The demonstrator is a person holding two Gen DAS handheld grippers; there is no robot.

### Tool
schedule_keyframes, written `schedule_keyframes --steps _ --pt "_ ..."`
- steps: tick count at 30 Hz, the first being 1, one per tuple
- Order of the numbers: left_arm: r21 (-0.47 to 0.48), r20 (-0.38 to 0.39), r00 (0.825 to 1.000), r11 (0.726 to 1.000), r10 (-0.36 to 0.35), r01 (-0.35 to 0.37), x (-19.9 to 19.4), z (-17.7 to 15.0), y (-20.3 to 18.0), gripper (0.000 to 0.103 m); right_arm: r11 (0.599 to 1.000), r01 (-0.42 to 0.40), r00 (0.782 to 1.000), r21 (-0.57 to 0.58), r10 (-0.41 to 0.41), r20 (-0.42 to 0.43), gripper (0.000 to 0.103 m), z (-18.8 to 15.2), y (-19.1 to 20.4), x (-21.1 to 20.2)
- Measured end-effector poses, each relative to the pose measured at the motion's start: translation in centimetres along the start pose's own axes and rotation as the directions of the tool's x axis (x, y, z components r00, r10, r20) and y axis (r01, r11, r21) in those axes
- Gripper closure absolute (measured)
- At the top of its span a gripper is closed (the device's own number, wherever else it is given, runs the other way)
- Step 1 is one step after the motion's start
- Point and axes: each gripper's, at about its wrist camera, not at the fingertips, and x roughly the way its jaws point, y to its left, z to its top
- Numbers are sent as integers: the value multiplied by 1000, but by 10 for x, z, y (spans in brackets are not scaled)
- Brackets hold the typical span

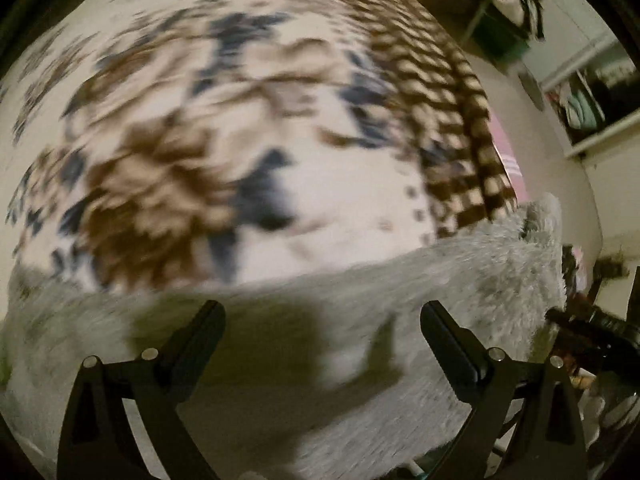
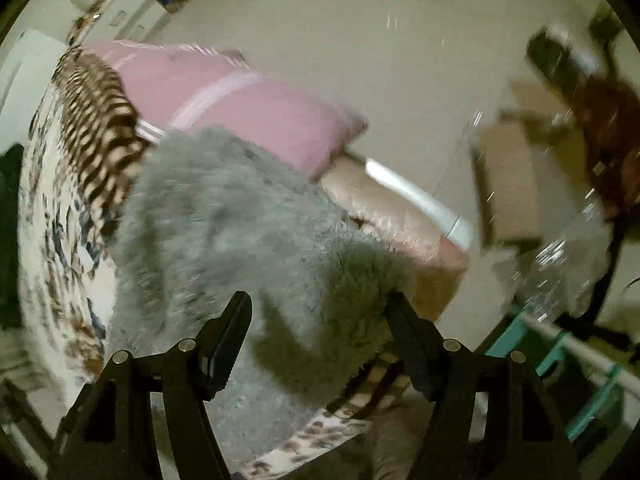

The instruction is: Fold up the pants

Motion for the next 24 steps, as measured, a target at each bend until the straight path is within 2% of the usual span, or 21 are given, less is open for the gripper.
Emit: schedule_keyframes --steps 1,2,5,7,9,10,12,13,14,17,19,21,22,23,24 --pt "14 -5 1000 1000 12 -12 4 1 -7 3 1000 3 1000 -9 -3 -2 89 -1 0 5" --pt "26 -9 1000 999 26 -26 9 2 -14 3 1000 19 1000 -14 -19 14 96 0 -4 4" --pt "37 -22 998 998 56 -55 18 6 -24 3 997 54 996 50 -57 74 100 3 -31 -5" --pt "32 -31 998 998 63 -62 23 8 -28 3 995 68 997 70 -71 34 100 8 -50 1" --pt "36 -36 997 997 75 -74 25 9 -31 3 996 54 998 65 -53 -17 98 12 -57 2" --pt "43 -33 996 996 84 -83 24 10 -33 3 997 47 999 59 -47 -7 92 10 -55 -6" --pt "53 -18 994 993 109 -108 20 12 -35 3 996 -82 996 40 80 43 71 7 -41 -32" --pt "52 -5 993 991 121 -120 17 13 -35 3 988 -152 987 30 150 47 53 6 -28 -39" --pt "48 15 989 988 147 -147 14 14 -35 3 978 -210 978 14 209 25 42 6 -11 -42" --pt "23 47 983 984 178 -179 6 17 -28 3 948 -317 945 10 317 -84 42 11 38 -19" --pt "3 48 983 985 175 -175 4 18 -22 3 957 -291 948 6 289 -131 42 18 68 9" --pt "-9 46 983 984 176 -176 4 18 -18 3 975 -222 965 4 220 -142 42 24 86 31" --pt "-11 46 983 984 176 -176 3 18 -14 3 984 -176 977 7 176 -118 58 25 91 38" --pt "-16 44 984 985 175 -174 3 16 -11 3 994 -111 991 -6 110 -81 94 26 96 40" --pt "-21 43 984 985 172 -172 3 14 -10 3 995 -96 994 -22 95 -61 94 26 102 38"
